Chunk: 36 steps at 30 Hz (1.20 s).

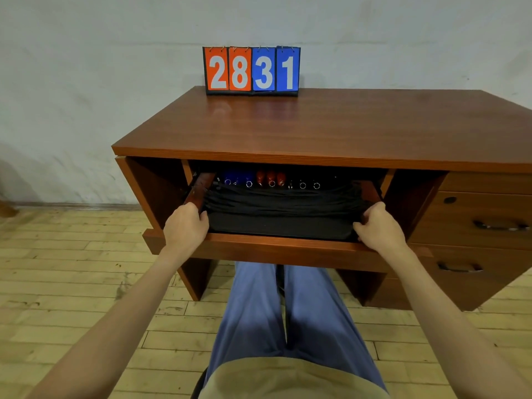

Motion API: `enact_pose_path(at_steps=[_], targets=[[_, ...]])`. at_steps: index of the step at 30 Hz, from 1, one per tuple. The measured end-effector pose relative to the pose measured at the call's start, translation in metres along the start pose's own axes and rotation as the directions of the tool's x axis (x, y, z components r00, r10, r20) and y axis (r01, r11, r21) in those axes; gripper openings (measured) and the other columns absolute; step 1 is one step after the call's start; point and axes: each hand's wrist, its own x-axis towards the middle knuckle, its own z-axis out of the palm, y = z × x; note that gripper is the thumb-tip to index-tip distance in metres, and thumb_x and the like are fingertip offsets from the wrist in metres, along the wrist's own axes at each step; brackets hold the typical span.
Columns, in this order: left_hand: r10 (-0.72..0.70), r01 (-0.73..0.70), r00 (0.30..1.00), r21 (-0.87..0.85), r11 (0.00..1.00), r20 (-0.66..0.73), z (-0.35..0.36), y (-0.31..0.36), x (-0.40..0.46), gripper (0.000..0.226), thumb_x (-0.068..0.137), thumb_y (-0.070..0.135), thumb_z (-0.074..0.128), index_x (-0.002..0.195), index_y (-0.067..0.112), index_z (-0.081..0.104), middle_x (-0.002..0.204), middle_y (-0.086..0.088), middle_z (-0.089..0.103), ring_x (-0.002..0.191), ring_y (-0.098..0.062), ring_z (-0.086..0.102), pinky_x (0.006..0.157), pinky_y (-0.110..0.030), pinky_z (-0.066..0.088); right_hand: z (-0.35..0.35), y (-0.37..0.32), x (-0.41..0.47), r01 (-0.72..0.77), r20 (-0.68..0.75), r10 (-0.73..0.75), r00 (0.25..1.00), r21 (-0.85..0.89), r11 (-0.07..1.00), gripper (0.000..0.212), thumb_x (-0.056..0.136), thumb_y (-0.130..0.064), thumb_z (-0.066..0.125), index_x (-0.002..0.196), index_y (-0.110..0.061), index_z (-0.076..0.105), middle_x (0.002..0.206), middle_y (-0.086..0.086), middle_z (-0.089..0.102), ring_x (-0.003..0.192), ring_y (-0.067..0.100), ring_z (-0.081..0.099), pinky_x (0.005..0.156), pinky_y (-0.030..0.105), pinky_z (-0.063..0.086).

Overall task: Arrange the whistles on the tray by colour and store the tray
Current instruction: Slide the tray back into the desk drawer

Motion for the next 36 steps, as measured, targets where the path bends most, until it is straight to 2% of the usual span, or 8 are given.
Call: enact_pose_path(at_steps=[4,7,10,13,16,21,29,36], targets=[[0.029,-0.027,0.996,0.019,0.999,-0.085,0.002,-0.006,-0.007,0.037,0.095,0.034,0.05,0.075,0.004,0.059,0.073,-0.012,0.059,0.065,-0.03,0.06,0.048,-0.031,0.041,-0.003,-0.004,-0.013,0.056,-0.125,-0.081,0.989,-0.19,0.98,0.032,0.094,-0.027,0.057,0.105,0.0,0.042,0.081,0.011,0.057,0.08,0.036,0.065,0.058,0.033,0.04],[0.018,-0.012,0.982,0.028,1.0,-0.189,0.001,-0.006,-0.022,0.037,0.095,0.033,0.051,0.096,-0.002,0.061,0.092,-0.019,0.06,0.085,-0.036,0.059,0.07,-0.044,0.049,-0.004,-0.007,-0.028,0.046,-0.337,-0.101,0.936,-0.167,0.985,0.033,0.094,-0.03,0.055,0.107,-0.001,0.047,0.089,0.016,0.061,0.088,0.038,0.061,0.059,0.033,0.038],[-0.021,0.032,0.973,0.043,0.999,-0.228,0.007,-0.006,-0.042,0.054,0.096,0.033,0.049,0.13,-0.009,0.044,0.128,-0.033,0.045,0.119,-0.047,0.043,0.101,-0.052,0.034,0.013,-0.006,-0.044,0.004,-0.517,-0.074,0.852,-0.135,0.991,0.039,0.09,-0.029,0.059,0.116,-0.002,0.048,0.116,0.024,0.053,0.11,0.042,0.048,0.083,0.047,0.041],[-0.138,0.128,0.973,-0.066,0.99,-0.185,0.013,-0.002,-0.06,0.075,0.098,0.041,0.039,0.146,-0.01,0.014,0.152,-0.035,0.008,0.143,-0.045,0.004,0.117,-0.053,0.006,0.037,-0.003,-0.062,-0.109,-0.54,0.083,0.838,-0.016,0.994,0.06,0.089,-0.034,0.055,0.136,-0.002,0.034,0.148,0.029,0.023,0.138,0.044,0.019,0.107,0.056,0.023],[-0.303,0.254,0.943,-0.283,0.925,-0.142,0.015,0.008,-0.075,0.09,0.096,0.046,0.042,0.146,-0.01,-0.007,0.154,-0.031,-0.014,0.144,-0.039,-0.014,0.118,-0.051,-0.003,0.053,-0.003,-0.076,-0.166,-0.508,0.233,0.829,0.174,0.971,0.082,0.093,-0.044,0.045,0.148,0.004,0.008,0.155,0.031,-0.005,0.145,0.042,-0.003,0.115,0.054,0.01],[-0.441,0.354,0.897,-0.624,0.696,0.016,0.024,0.021,-0.084,0.099,0.096,0.046,0.046,0.142,-0.008,-0.022,0.153,-0.024,-0.024,0.145,-0.031,-0.017,0.12,-0.039,-0.003,0.06,-0.006,-0.074,-0.119,-0.482,0.306,0.821,0.38,0.917,0.094,0.093,-0.041,0.048,0.144,0.016,-0.007,0.151,0.037,-0.014,0.144,0.044,-0.013,0.117,0.036,-0.006],[-0.402,0.331,0.914,-0.658,0.676,0.048,0.032,0.026,-0.062,0.096,0.097,0.046,0.042,0.142,-0.012,-0.02,0.152,-0.028,-0.024,0.145,-0.033,-0.018,0.121,-0.04,-0.002,0.068,-0.006,-0.052,-0.019,-0.473,0.238,0.848,0.423,0.906,0.089,0.097,-0.043,0.043,0.145,0.013,-0.006,0.152,0.034,-0.017,0.143,0.043,-0.017,0.119,0.037,-0.007],[-0.419,0.371,0.903,-0.67,0.643,0.097,0.04,0.042,-0.021,0.092,0.099,0.04,0.043,0.141,-0.012,-0.02,0.152,-0.028,-0.026,0.144,-0.033,-0.019,0.118,-0.033,-0.005,0.067,-0.022,-0.011,-0.055,-0.426,0.322,0.846,0.531,0.846,0.094,0.094,-0.035,0.053,0.145,0.012,-0.009,0.153,0.031,-0.018,0.144,0.04,-0.017,0.118,0.034,-0.008]])
